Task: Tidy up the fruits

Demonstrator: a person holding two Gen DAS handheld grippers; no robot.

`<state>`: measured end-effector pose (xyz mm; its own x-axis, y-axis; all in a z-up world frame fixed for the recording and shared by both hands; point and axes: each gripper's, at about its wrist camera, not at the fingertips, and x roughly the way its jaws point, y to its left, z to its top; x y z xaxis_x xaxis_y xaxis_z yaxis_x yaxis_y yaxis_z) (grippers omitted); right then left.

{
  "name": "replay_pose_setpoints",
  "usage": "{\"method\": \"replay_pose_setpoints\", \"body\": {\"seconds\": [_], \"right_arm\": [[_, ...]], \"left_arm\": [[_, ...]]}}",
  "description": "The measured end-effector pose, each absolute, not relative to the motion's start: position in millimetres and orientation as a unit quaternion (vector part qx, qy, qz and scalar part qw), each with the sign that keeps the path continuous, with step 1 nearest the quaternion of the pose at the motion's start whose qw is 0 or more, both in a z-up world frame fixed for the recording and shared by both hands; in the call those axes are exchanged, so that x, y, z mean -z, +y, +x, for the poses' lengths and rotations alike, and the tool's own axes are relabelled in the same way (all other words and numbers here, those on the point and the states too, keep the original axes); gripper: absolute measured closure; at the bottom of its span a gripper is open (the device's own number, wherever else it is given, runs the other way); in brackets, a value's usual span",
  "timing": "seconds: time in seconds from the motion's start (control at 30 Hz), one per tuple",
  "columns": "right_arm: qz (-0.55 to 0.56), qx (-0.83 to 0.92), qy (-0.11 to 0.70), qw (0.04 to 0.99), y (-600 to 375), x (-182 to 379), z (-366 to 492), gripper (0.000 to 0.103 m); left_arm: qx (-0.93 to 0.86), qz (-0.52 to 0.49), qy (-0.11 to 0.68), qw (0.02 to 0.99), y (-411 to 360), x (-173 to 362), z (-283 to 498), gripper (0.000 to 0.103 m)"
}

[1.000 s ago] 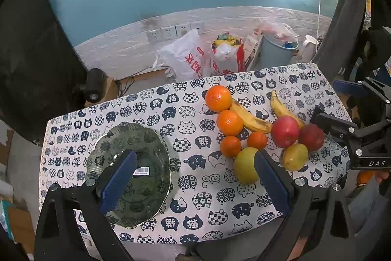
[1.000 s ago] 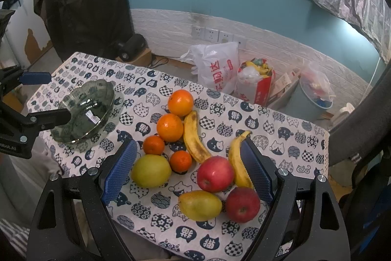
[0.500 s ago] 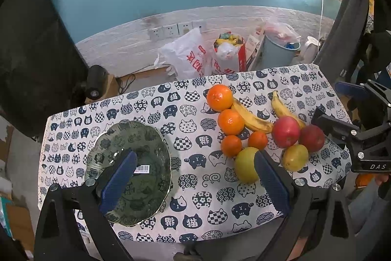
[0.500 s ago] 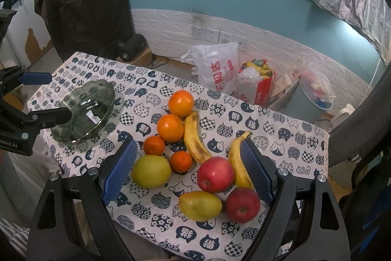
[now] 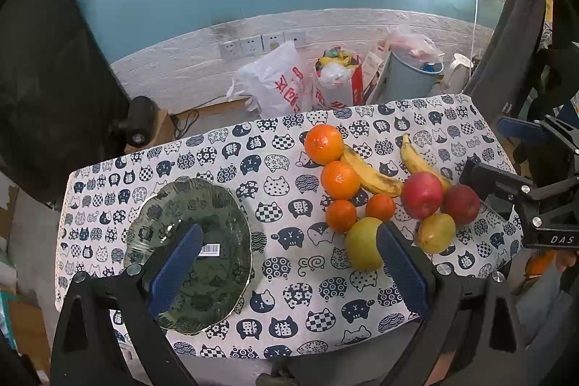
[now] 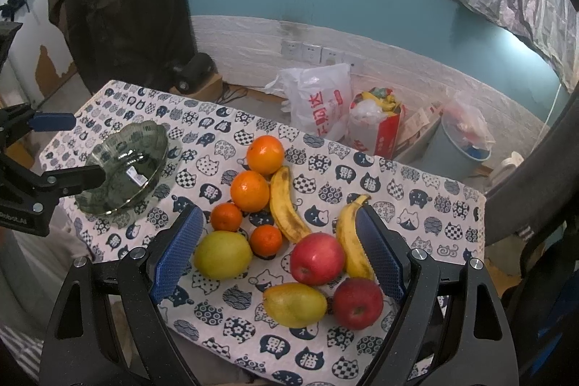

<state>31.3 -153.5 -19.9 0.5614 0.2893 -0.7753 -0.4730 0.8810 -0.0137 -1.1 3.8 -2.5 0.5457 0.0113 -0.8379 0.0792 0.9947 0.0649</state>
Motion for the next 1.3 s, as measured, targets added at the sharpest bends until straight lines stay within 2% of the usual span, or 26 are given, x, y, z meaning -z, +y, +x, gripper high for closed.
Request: {"method": "replay_pose_setpoints", "body": {"seconds": [1.3], "right_arm": [[-0.116,-0.215,0.416,0.876,-154.1,21.4,31.2,0.018]], "left_arm": [[0.018,0.053,0.479,0.876,4.5,7.7,-2.6,0.005]]}}
